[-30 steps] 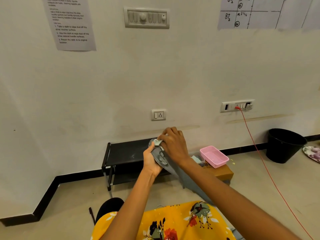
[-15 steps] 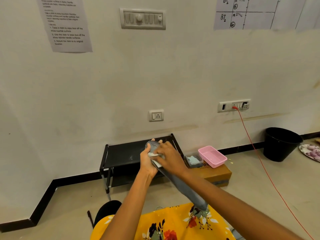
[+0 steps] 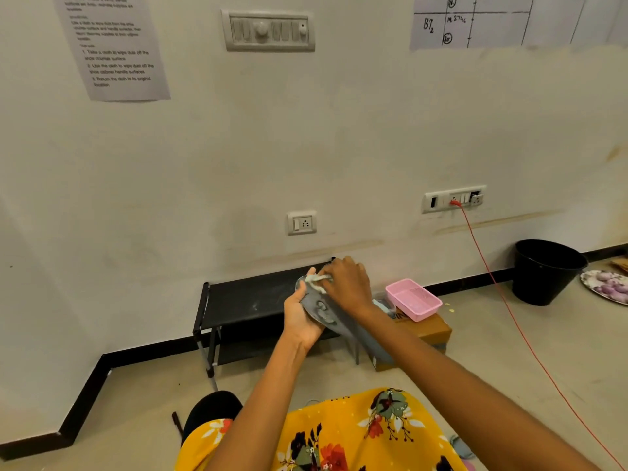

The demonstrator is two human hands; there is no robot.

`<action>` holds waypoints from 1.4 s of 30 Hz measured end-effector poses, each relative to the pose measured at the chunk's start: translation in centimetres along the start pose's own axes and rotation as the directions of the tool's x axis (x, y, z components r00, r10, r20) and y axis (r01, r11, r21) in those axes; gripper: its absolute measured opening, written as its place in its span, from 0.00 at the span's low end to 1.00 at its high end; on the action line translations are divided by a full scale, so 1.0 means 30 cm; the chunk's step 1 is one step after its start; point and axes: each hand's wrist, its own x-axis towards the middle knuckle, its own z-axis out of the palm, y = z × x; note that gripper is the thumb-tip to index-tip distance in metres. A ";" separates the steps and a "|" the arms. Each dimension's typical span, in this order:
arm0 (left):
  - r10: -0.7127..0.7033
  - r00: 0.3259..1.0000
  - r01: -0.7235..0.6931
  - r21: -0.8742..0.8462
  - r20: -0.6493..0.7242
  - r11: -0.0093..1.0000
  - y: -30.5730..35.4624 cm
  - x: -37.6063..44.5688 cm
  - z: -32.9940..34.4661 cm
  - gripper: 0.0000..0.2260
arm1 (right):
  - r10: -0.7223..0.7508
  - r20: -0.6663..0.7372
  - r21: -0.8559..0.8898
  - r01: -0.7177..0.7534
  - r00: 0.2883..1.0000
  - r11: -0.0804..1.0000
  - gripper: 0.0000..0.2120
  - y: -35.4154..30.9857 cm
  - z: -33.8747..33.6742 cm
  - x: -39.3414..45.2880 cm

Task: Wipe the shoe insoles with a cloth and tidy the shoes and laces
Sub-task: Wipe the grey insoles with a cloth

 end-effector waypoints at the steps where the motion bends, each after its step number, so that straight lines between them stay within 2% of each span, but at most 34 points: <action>1: -0.008 1.000 0.008 0.005 0.010 1.000 -0.005 -0.004 0.012 0.17 | 0.061 -0.038 0.005 -0.061 0.997 0.998 0.12 0.004 0.002 0.010; 3: 0.000 1.000 0.000 -0.007 0.008 1.000 0.013 0.005 0.021 0.16 | 0.050 -0.027 0.080 -0.048 0.998 0.996 0.11 -0.020 0.012 0.002; 5: 0.014 1.000 -0.015 -0.011 -0.025 1.000 0.036 0.025 -0.002 0.14 | -0.032 0.147 0.276 -0.010 0.989 0.961 0.10 -0.039 0.013 -0.037; 6: 0.018 0.999 -0.018 -0.008 -0.041 1.000 0.043 0.024 -0.015 0.14 | -0.108 0.251 0.348 0.015 0.962 0.937 0.10 -0.034 0.001 -0.053; 7: 0.020 0.998 -0.020 0.000 -0.054 1.000 0.046 0.021 -0.024 0.14 | -0.177 0.312 0.355 0.058 0.933 0.933 0.11 -0.029 -0.017 -0.058; 8: 0.014 0.998 -0.013 0.019 -0.062 1.000 0.047 0.021 -0.031 0.14 | -0.211 0.299 0.351 0.098 0.931 0.931 0.10 -0.023 -0.029 -0.048; 10: -0.019 0.997 0.023 0.070 -0.070 0.997 0.047 0.014 -0.024 0.16 | -0.118 0.106 0.383 0.069 0.987 0.921 0.10 -0.014 -0.051 -0.005; 12: -0.039 0.996 0.047 0.103 -0.079 0.994 0.041 -0.002 -0.002 0.19 | -0.079 -0.025 0.332 0.082 0.997 0.940 0.10 -0.008 -0.063 0.040; 15: -0.035 0.997 0.042 0.097 -0.076 0.994 0.044 -0.001 0.007 0.18 | -0.318 0.100 0.055 0.313 0.943 0.948 0.11 -0.013 -0.053 0.070; 16: -0.031 0.997 0.037 0.086 -0.077 0.996 0.050 0.002 0.005 0.17 | -0.352 0.117 0.028 0.351 0.929 0.936 0.10 -0.008 -0.041 0.064; 20: 0.009 1.000 -0.009 0.027 0.006 1.000 0.089 0.016 -0.031 0.18 | -0.386 0.038 0.060 0.384 0.922 0.921 0.09 0.035 -0.004 -0.009; 24: 0.021 1.000 -0.021 0.008 0.023 1.000 0.095 0.015 -0.069 0.19 | -0.458 0.192 -0.013 0.469 0.868 0.883 0.11 0.091 0.008 -0.079; 26: 0.006 1.000 -0.005 0.031 -0.009 1.000 0.090 0.019 -0.047 0.19 | -0.465 0.126 -0.069 0.476 0.876 0.877 0.09 0.076 0.014 -0.071; 29: -0.031 0.997 0.037 0.075 -0.073 0.996 0.059 0.007 -0.003 0.18 | -0.416 -0.064 -0.118 0.407 0.907 0.906 0.04 0.003 0.013 0.012; 31: -0.008 0.997 0.014 0.086 -0.075 0.996 0.052 0.007 0.005 0.16 | -0.402 -0.111 -0.137 0.386 0.909 0.912 0.04 -0.043 0.001 0.066; 36: 0.065 0.998 -0.065 0.049 0.001 0.997 0.140 0.032 -0.014 0.18 | -0.452 -0.145 -0.071 0.447 0.880 0.892 0.06 -0.027 0.027 0.028; 39: 0.091 0.995 -0.092 0.035 0.037 0.995 0.139 0.026 -0.046 0.19 | -0.485 -0.103 0.001 0.488 0.868 0.873 0.11 0.048 0.060 -0.053; 42: 0.105 0.994 -0.105 0.001 0.036 0.994 0.114 0.033 -0.064 0.21 | -0.404 -0.037 0.157 0.405 0.914 0.901 0.07 0.120 0.065 -0.113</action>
